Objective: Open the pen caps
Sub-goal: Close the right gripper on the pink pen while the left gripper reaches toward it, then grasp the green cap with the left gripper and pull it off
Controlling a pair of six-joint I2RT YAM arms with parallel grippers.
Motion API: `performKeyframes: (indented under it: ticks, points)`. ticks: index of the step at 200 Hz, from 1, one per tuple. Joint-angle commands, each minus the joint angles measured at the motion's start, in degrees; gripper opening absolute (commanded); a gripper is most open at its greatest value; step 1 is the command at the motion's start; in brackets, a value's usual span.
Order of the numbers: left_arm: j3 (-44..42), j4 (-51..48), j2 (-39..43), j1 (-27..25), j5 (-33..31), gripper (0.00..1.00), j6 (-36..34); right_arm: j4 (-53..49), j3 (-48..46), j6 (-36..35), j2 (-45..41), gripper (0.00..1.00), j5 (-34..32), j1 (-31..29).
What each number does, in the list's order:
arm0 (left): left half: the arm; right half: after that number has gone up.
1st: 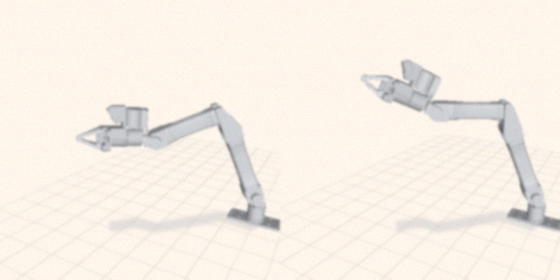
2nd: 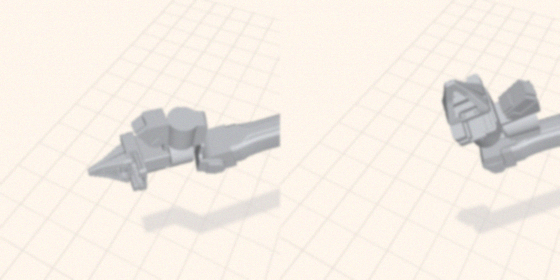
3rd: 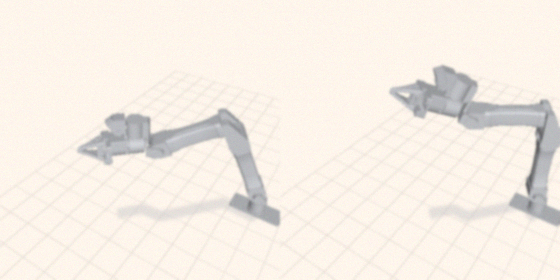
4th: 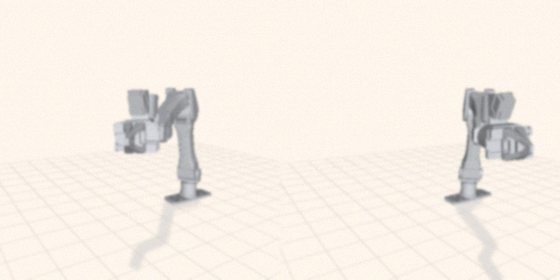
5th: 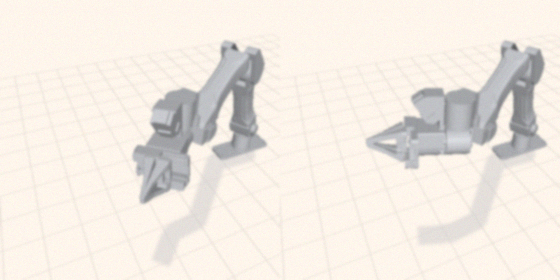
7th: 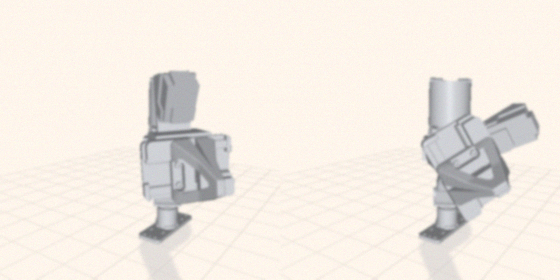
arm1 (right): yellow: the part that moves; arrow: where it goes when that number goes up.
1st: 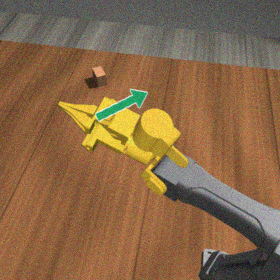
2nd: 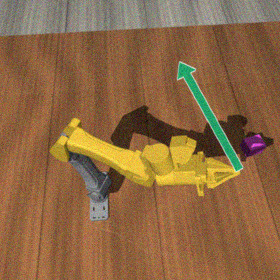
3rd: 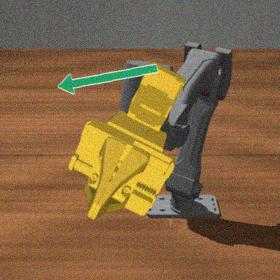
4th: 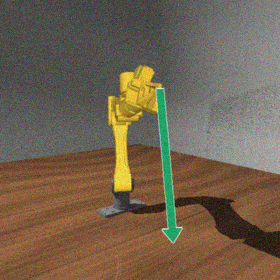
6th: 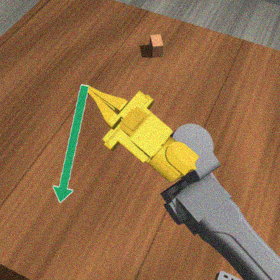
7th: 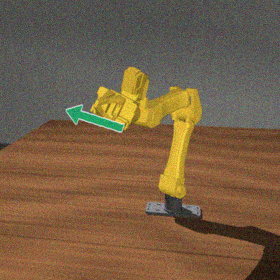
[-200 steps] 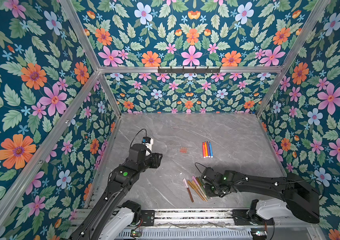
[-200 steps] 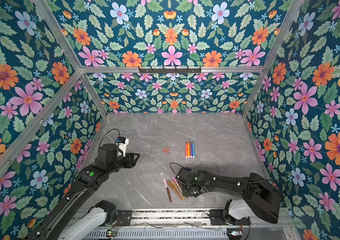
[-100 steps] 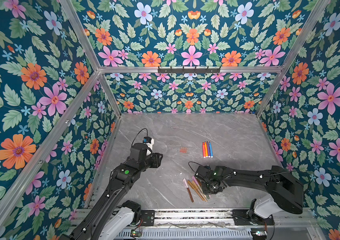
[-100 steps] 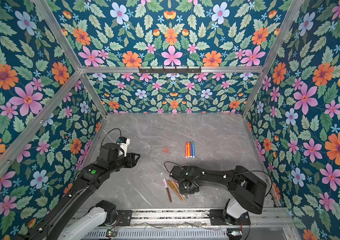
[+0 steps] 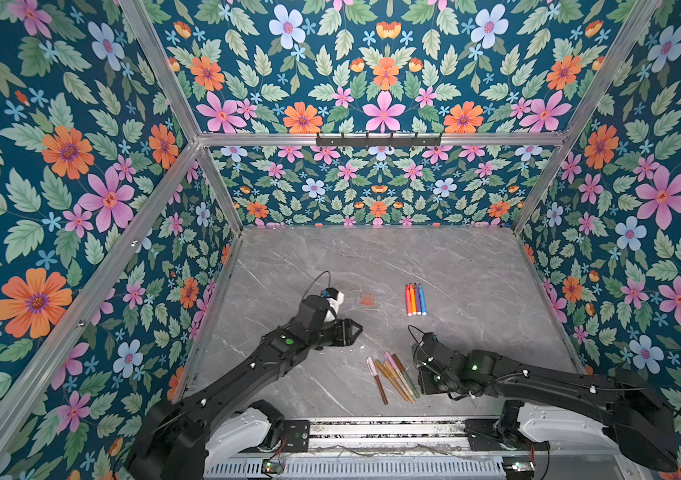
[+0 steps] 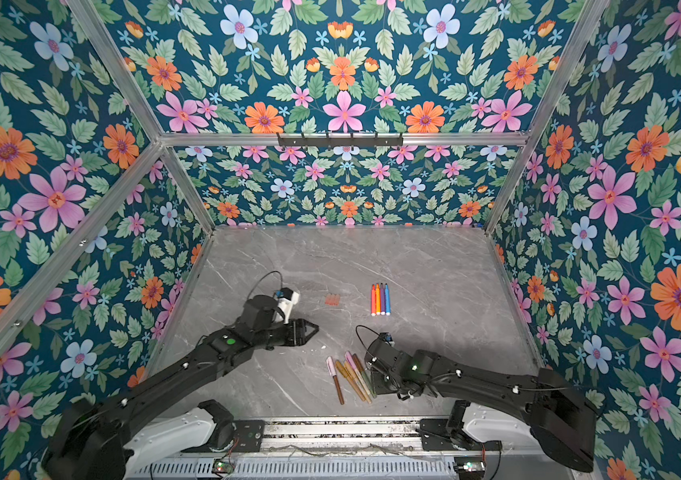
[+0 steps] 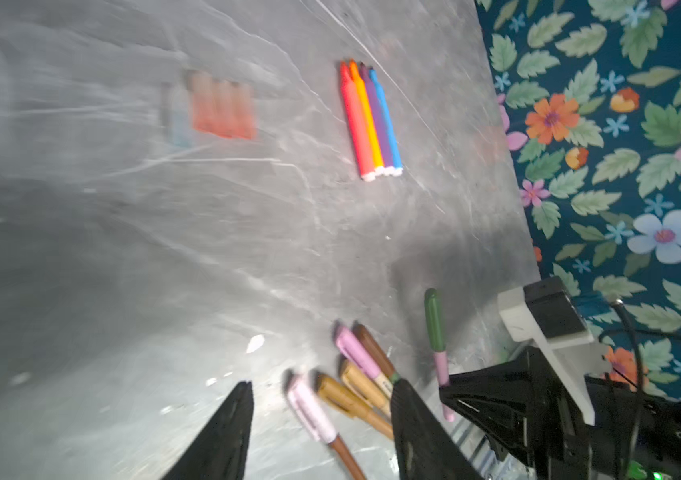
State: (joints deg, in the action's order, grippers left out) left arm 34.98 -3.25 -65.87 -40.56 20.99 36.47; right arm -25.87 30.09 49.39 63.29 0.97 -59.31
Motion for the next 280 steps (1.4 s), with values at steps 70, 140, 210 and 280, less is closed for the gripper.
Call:
performKeyframes:
  ticks: [70,140,210,280]
  points:
    - [8.8,21.6,-24.3,-14.2,1.0,0.54,11.7,7.2,-6.6,-1.0,-10.0,0.09,3.2,1.5]
    - [11.0,24.6,-30.2,-19.6,1.7,0.53,14.1,7.1,-9.8,0.1,-16.1,0.09,4.0,3.4]
    - [13.3,25.4,-32.4,-20.8,2.9,0.35,14.2,7.5,-9.9,-0.1,-16.0,0.09,4.7,3.7]
    - [12.2,30.2,-33.4,-20.8,5.9,0.00,16.0,6.4,-10.0,0.6,-16.7,0.07,3.7,3.7]
